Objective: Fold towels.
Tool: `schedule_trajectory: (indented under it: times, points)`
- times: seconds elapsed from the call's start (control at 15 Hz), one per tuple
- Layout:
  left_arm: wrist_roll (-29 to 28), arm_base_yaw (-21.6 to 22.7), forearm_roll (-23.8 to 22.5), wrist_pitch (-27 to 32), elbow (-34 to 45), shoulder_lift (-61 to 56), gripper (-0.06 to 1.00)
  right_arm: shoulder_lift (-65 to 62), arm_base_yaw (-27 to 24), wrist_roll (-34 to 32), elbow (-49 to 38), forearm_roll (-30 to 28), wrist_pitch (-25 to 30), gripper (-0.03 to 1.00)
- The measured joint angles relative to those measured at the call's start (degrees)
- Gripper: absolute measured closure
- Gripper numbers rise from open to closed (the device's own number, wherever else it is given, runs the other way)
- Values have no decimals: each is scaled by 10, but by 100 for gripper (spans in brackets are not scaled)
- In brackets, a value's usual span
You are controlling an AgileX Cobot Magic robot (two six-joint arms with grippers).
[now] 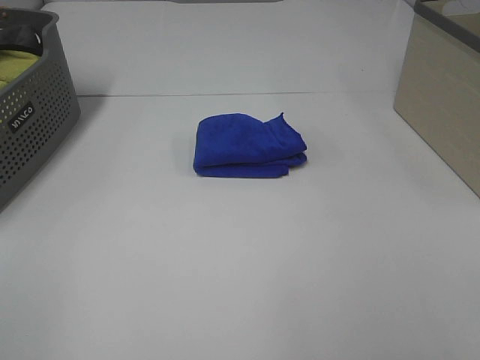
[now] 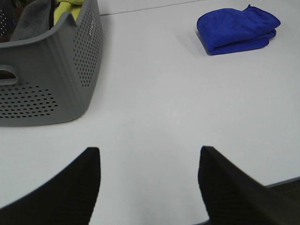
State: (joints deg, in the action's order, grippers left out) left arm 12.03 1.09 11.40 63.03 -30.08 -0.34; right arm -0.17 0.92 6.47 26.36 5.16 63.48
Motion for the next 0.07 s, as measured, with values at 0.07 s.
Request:
schedule_trajectory:
  times: [0.07]
  points:
    - [0,0,0,0,0,0,35,0,0,0,0,0,0,23]
